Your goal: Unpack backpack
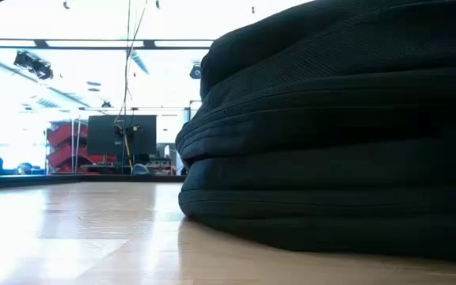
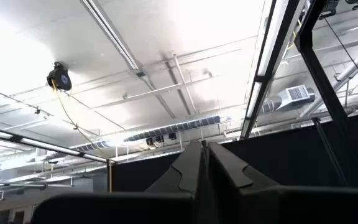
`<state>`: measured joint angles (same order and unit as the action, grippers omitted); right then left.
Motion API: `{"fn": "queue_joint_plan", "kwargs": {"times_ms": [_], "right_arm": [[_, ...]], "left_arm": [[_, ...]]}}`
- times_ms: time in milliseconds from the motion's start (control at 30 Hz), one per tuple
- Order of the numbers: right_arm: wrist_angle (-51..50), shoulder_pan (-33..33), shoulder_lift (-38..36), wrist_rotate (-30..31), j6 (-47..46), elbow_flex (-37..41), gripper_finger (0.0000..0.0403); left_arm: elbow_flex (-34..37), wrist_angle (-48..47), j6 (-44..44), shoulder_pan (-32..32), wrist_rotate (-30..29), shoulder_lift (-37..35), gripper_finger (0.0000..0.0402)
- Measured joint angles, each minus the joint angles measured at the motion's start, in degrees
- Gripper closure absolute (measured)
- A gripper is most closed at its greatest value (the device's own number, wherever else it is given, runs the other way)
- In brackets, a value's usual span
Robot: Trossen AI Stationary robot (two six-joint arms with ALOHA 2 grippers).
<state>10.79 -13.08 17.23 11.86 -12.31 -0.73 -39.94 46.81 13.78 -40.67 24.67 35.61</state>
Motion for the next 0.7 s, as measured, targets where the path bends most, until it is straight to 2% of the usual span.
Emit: {"fn": "queue_joint_plan", "kwargs": {"times_ms": [700], "right_arm": [[0.02, 0.00, 0.00, 0.00, 0.00, -0.02, 0.0401]], "left_arm": [[0.00, 0.00, 0.00, -0.02, 0.00, -0.02, 0.0401]]}}
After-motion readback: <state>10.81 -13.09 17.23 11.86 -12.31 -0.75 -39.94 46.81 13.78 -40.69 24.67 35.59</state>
